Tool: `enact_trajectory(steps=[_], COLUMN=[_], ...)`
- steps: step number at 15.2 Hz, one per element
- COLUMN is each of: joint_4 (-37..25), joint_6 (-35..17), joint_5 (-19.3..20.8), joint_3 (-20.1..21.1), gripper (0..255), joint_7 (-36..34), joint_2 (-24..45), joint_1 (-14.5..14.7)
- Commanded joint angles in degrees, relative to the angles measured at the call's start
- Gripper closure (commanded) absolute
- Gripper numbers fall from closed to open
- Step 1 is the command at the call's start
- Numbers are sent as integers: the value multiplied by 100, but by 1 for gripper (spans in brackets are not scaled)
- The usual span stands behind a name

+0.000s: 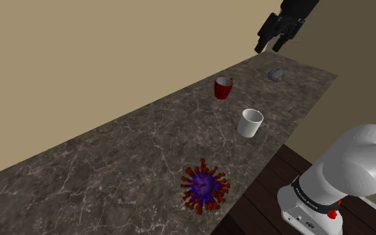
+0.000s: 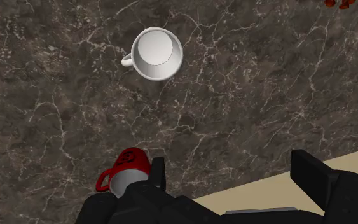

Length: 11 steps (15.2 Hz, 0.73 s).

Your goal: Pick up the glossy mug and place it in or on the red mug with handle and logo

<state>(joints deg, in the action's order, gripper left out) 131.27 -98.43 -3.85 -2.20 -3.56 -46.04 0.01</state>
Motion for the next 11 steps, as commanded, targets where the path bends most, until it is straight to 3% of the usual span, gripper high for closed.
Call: enact_trajectory(steps=[1, 11], joint_4=[0, 2017], joint_6=[0, -1421], joint_5=[0, 181], joint_3=[0, 571], gripper=[0, 0], joint_7=[0, -588], joint_2=[0, -346], joint_1=[0, -151])
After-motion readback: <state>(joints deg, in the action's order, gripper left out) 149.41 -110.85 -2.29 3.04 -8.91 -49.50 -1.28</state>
